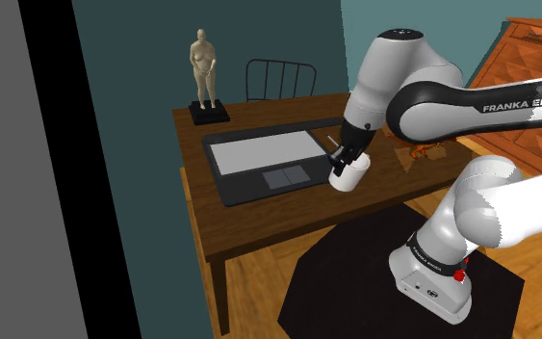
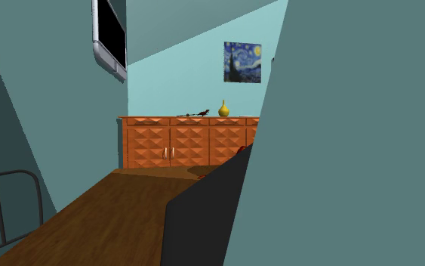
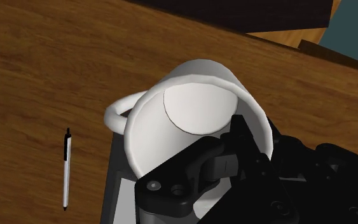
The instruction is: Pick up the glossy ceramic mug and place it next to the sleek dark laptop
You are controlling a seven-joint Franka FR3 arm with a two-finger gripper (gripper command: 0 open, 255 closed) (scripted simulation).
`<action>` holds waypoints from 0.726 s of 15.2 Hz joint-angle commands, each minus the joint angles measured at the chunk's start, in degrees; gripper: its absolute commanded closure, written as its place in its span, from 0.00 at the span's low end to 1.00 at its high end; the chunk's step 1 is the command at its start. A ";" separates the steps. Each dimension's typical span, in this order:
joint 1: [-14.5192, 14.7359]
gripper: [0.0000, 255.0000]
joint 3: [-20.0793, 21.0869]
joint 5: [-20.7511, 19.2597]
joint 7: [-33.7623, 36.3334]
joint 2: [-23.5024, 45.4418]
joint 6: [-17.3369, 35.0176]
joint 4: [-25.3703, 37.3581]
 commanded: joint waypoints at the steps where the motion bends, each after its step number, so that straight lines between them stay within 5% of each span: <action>1: 0.07 1.00 0.29 0.19 0.15 0.76 2.03 -1.23; 11: 0.18 1.00 1.39 0.80 0.70 4.60 10.15 -5.56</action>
